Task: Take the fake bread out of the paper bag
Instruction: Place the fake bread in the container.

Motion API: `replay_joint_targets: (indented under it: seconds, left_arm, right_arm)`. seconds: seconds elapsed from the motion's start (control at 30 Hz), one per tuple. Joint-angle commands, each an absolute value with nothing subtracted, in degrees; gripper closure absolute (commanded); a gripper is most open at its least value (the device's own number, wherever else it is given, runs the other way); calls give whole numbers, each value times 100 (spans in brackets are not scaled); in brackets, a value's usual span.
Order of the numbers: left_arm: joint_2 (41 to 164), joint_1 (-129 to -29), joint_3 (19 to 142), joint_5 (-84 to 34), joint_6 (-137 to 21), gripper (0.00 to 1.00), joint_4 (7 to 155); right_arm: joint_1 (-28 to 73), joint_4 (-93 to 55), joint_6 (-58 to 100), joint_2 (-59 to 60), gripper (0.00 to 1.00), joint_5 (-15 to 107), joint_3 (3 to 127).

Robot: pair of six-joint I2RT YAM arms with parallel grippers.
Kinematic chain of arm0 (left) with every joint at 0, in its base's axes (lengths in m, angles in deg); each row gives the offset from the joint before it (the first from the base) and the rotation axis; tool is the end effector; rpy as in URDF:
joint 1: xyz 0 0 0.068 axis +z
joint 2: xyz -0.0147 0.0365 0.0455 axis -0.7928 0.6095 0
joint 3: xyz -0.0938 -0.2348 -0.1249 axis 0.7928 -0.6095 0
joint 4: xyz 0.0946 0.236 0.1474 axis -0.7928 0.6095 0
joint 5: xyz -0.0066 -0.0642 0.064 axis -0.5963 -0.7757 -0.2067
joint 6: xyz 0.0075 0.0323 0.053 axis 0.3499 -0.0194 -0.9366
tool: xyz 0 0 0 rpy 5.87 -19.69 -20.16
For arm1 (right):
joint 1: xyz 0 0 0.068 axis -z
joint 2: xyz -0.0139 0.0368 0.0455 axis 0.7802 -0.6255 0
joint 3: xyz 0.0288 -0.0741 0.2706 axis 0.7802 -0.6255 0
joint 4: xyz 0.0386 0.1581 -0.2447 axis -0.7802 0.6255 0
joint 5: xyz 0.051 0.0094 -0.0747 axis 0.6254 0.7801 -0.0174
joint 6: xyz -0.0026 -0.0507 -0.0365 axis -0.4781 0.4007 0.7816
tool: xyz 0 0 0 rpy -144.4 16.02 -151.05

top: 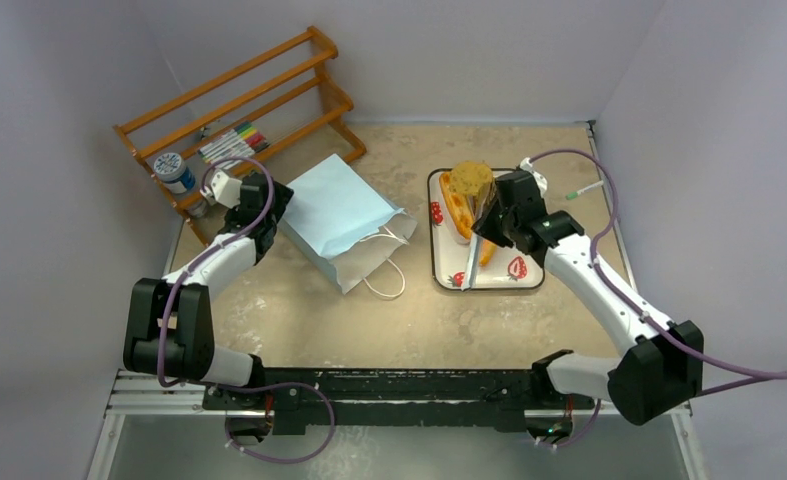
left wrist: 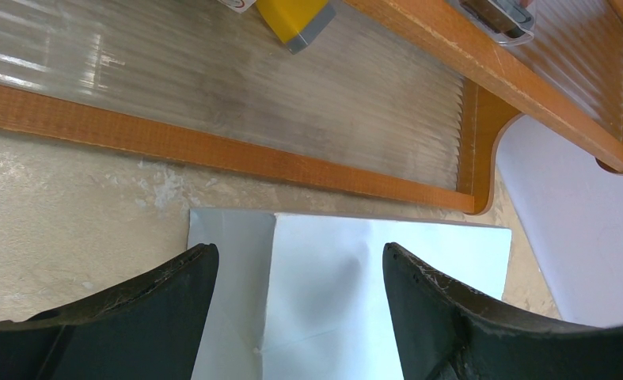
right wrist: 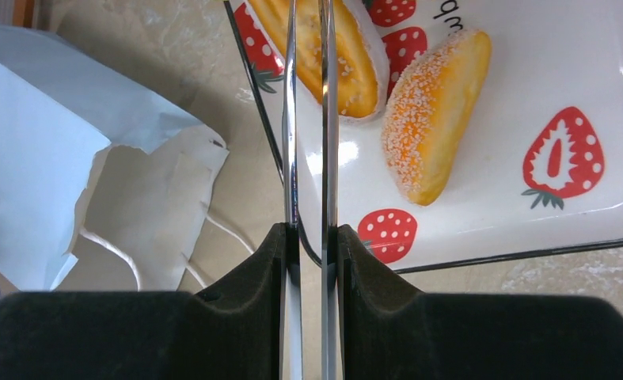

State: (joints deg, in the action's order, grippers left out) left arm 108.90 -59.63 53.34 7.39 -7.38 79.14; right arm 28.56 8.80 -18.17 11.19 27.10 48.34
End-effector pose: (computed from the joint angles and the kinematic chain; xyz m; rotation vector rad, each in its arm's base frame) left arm 0.3392 -0.0230 0.2021 -1.1832 1.7345 -0.2823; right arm 0.2861 0.1094 0.2963 0.5664 2.2187 0.4086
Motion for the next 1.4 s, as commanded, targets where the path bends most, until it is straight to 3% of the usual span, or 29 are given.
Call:
replay_joint_targets:
  seconds: [0.0,0.27,0.4,1.0,1.37]
  left_arm:
    - [10891,-5922,5301,753,-650,25,7567]
    - [10891,-5928,5206,753,-620,25,7531]
    - [10891,-5922,5186,753,-619,25,7512]
    - [10783,-5923,5254,797,-569,25,7677]
    - [10758,-5924,5579,876,-705,24,7879]
  right_arm:
    - [2924,321,-1603,1084,84,3090,4822]
    - [3023,192,-1780,1136,59,3187,4237]
    - [3074,146,-1834,1166,55,3238,4048]
    - [3035,386,-1577,1924,57,3079,4295]
    - [1360,-255,-1657,1461,58,2434,4463]
